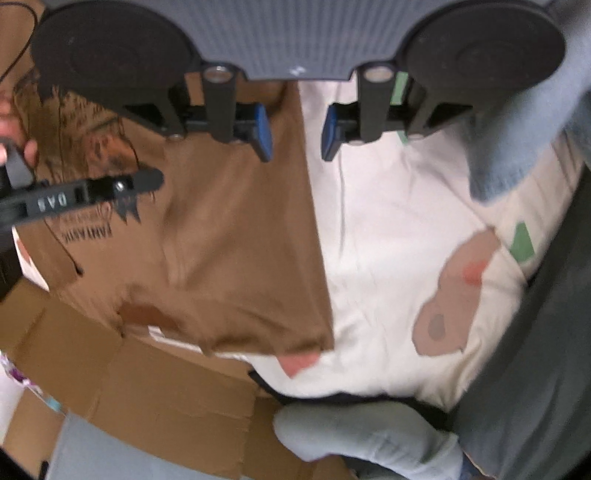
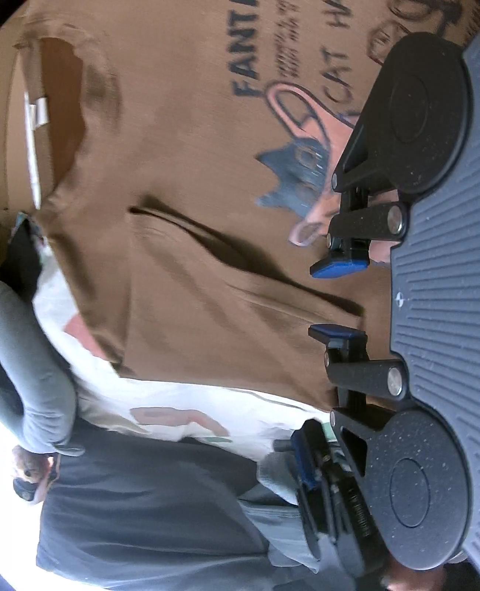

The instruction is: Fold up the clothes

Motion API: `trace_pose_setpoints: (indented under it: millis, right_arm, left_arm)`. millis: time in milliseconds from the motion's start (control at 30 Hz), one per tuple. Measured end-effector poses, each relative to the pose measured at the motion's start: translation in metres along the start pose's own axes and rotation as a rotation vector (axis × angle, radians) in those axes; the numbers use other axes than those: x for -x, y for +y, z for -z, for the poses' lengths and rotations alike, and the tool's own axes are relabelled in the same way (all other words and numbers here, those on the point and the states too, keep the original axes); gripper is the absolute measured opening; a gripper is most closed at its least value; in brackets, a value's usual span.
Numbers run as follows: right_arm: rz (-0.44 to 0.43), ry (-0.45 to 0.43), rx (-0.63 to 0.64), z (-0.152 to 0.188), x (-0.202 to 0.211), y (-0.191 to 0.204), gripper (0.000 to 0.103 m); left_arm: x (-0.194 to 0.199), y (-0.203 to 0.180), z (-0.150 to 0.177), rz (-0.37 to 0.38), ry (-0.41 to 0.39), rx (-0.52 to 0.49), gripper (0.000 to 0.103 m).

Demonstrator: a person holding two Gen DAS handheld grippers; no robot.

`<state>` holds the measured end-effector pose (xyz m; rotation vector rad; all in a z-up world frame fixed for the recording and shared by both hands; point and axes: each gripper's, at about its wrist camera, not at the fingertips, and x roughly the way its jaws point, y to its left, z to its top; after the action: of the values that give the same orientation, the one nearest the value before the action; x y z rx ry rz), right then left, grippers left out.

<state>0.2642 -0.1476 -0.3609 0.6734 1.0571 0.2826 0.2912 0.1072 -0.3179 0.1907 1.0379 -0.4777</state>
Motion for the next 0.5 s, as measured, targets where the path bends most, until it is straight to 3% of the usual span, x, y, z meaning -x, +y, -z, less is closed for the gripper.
trace_pose_setpoints:
  millis: [233,367,433,467,500]
  right_arm:
    - [-0.006,0.041,0.000,0.009,-0.012,0.008,0.032]
    - [-0.004,0.047,-0.009,0.010,-0.017,0.010,0.032]
    - [-0.009,0.059,-0.008,0.011,-0.019,0.012,0.019]
    - [-0.015,0.069,-0.004,0.010,-0.020,0.014,0.002]
    - [-0.018,0.078,-0.009,0.010,-0.020,0.015,0.001]
  left_arm:
    - [-0.013,-0.004,0.019,-0.015,0.026,-0.056,0.031]
    - [-0.019,0.005,0.025,-0.024,0.029,-0.031,0.014]
    - [-0.019,0.008,0.027,-0.028,0.025,-0.009,0.013]
    - [-0.018,0.008,0.027,-0.032,0.022,-0.001,0.013]
    - [-0.014,0.007,0.028,-0.036,0.018,0.006,0.013]
